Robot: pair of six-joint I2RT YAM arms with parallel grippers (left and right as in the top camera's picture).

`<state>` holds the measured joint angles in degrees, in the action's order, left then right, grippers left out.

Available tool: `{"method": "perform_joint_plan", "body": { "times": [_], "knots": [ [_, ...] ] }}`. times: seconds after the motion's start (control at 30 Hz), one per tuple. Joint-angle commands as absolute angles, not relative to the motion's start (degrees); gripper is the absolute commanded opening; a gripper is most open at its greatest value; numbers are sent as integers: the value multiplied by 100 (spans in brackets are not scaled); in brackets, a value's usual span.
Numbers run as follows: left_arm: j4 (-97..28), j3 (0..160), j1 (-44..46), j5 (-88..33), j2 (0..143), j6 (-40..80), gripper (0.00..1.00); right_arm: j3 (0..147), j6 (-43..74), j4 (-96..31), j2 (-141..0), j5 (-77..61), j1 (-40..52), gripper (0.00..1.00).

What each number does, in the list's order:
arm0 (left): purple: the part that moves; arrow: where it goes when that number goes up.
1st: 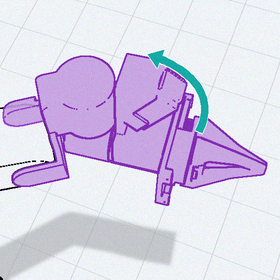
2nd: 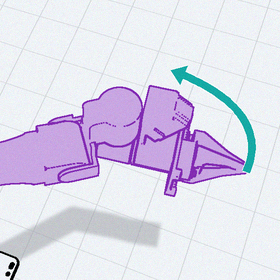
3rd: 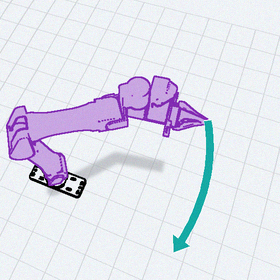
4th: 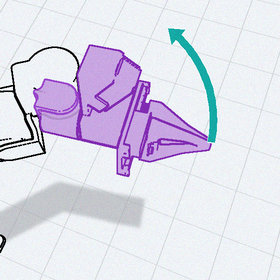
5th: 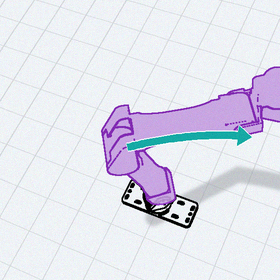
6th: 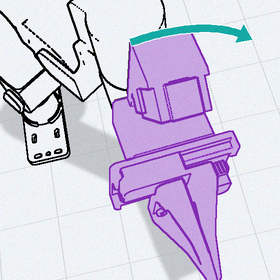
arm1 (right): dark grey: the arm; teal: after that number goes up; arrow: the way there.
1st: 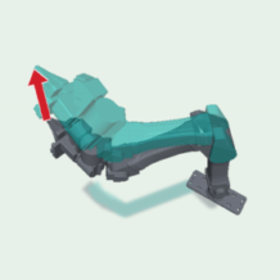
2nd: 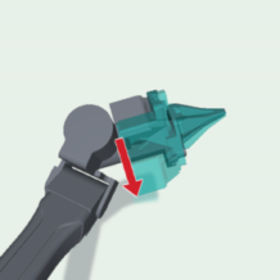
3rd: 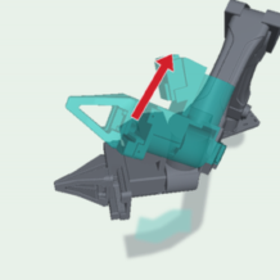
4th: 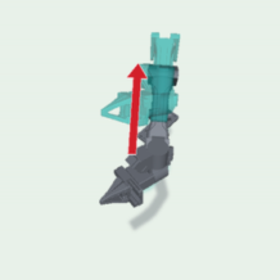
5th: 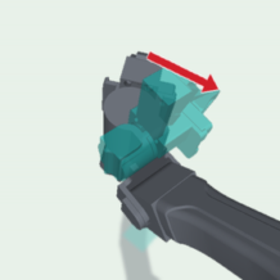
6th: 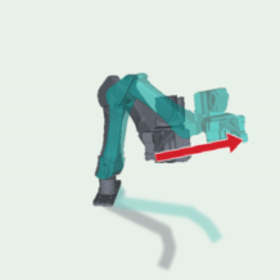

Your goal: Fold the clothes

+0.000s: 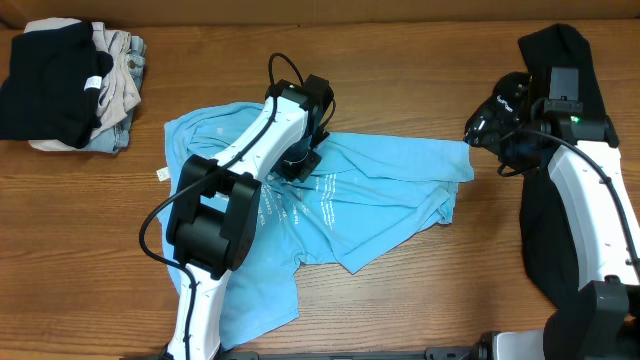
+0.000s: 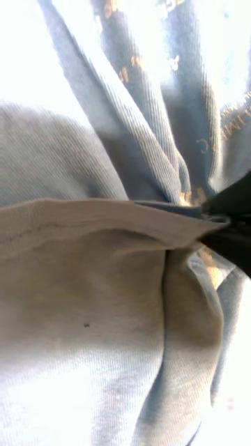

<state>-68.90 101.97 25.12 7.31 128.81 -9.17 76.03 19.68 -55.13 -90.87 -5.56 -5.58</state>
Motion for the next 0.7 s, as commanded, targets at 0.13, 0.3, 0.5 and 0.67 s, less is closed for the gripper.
{"method": "perform_joint_plan", "body": {
  "times": [0.13,0.3,0.5,0.67],
  "knots": [
    [-6862,10479,2438,659,12932,-753,4,7596,1946,-5492,-9102,-565,-548,77],
    [-7389,11782,2147,633,12932,45,4,7566,1813,-5461,-9317,-561,-532,75],
    [-7990,13605,1811,381,12932,460,4,7277,1822,-5245,-9804,-561,-532,75],
    [-8141,14333,1706,176,12932,480,4,7085,1822,-4901,-10287,-561,-532,74]
  ]
}}
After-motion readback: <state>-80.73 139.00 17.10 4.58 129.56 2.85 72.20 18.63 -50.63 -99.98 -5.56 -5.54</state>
